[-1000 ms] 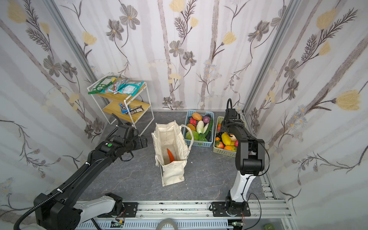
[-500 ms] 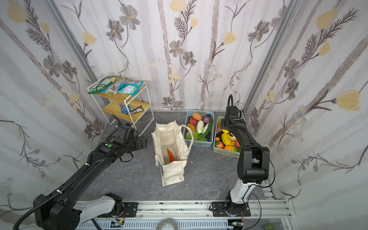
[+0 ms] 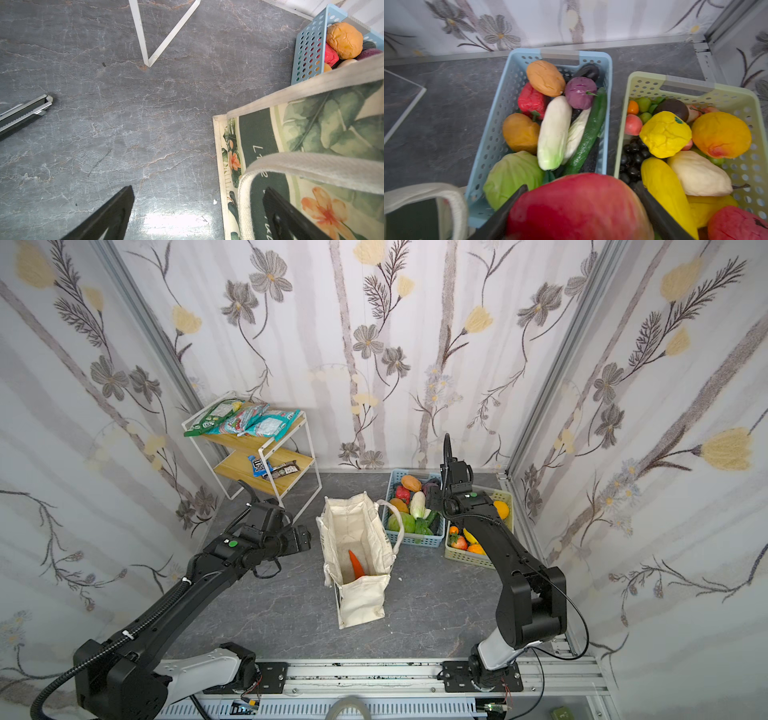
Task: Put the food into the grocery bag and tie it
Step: 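Lift the red mango with the right gripper and carry it over the tote bag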
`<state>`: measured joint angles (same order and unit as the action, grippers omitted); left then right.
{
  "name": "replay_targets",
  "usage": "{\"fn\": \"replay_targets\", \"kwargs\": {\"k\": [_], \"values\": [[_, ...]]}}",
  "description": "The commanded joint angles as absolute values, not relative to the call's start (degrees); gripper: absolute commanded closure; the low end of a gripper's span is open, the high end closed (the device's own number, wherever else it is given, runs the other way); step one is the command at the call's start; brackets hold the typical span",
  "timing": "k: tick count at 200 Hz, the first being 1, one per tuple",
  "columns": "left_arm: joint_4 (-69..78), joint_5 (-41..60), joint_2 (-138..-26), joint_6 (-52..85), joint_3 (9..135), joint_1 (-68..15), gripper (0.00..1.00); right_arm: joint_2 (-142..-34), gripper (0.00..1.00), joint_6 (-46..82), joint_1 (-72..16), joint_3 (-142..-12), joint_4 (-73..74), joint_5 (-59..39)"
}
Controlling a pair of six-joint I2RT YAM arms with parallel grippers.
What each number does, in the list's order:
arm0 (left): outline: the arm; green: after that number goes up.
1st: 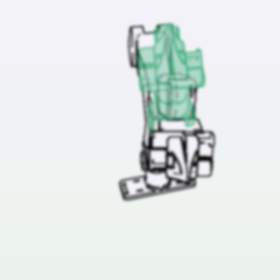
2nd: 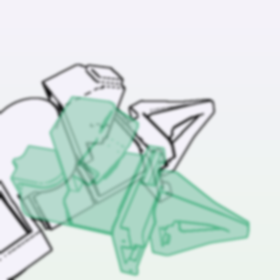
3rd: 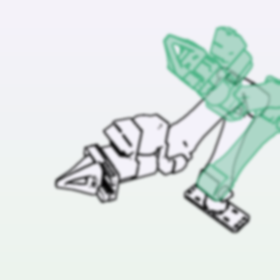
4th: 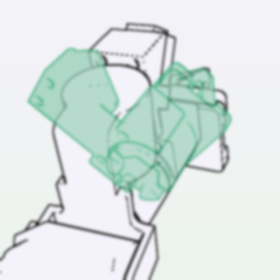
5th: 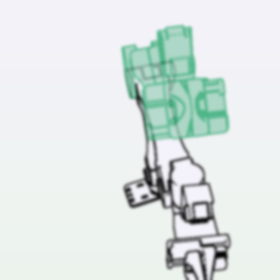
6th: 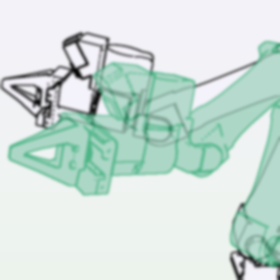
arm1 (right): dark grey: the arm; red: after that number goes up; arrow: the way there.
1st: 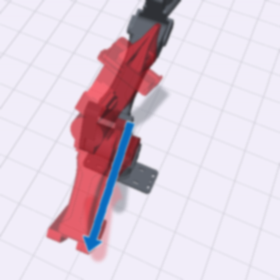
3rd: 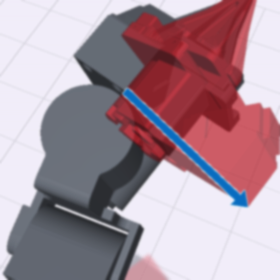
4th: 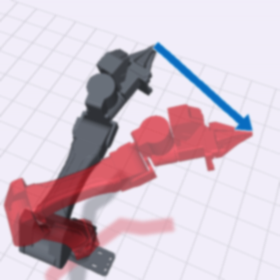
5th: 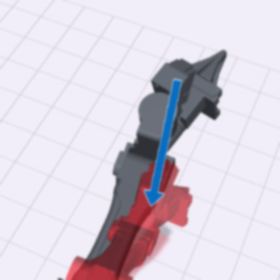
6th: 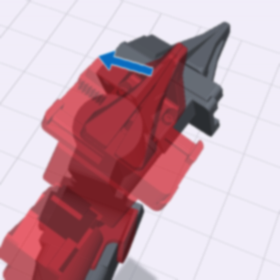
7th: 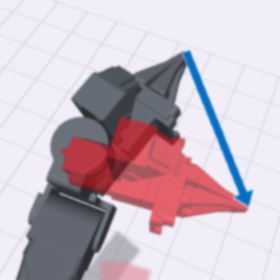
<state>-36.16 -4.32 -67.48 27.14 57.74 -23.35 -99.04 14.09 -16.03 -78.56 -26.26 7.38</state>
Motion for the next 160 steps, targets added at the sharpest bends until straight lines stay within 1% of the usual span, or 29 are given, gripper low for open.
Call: {"fn": "replay_targets", "kwargs": {"k": [1, 58, 117, 160], "values": [[-34.8, -4.5, -67.6, 27.6, 58.1, -23.4, 0.0, -97.6, 0.24, 16.3, -18.4, -79.4, -25.5, 5.0], [-34.3, -4.8, -68.1, 27.8, 58.0, -23.4, 0.0, -94.8, 0.24, 19.9, -27.6, -79.4, -23.6, 1.2], [-34.8, -4.5, -68.0, 28.0, 57.9, -23.4, 0.0, -92.4, 0.24, 23.1, -37.1, -79.7, -20.8, 0.2], [-34.9, -4.7, -67.8, 28.2, 57.4, -23.3, 0.0, -92.9, 0.24, 23.2, -42.8, -80.1, -20.2, -0.8]]}}
